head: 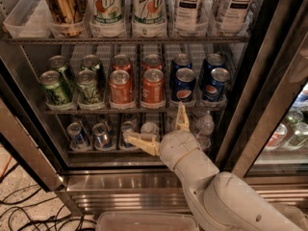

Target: Pick coke can from middle shelf of fridge

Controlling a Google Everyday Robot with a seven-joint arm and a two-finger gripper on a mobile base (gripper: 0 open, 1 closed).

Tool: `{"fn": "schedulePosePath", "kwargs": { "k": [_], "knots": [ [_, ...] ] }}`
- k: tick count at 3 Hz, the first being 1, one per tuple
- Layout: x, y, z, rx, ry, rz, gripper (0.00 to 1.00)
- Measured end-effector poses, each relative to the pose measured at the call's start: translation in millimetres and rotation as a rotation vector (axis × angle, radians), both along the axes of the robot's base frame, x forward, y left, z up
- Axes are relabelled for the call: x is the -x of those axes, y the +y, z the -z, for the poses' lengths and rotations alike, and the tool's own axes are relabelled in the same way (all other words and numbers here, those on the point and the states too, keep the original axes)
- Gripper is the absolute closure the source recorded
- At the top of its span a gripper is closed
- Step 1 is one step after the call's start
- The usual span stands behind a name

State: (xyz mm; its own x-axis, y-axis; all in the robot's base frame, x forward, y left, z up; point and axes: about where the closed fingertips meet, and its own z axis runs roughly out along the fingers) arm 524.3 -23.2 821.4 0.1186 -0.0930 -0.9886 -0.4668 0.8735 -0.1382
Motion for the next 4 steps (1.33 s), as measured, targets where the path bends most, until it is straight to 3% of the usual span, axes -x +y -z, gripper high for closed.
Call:
{"fn": "schedulePosePath", "kwargs": {
  "k": [1,2,4],
  "knots": [
    [-13.7,-5.2,9.5,-0.012,0.038,0.033,0.00],
    [-13.7,-5.1,9.5,-0.012,0.038,0.033,0.00],
    [-13.7,-5.1,9.5,-0.012,0.038,0.033,0.12]
  ]
}}
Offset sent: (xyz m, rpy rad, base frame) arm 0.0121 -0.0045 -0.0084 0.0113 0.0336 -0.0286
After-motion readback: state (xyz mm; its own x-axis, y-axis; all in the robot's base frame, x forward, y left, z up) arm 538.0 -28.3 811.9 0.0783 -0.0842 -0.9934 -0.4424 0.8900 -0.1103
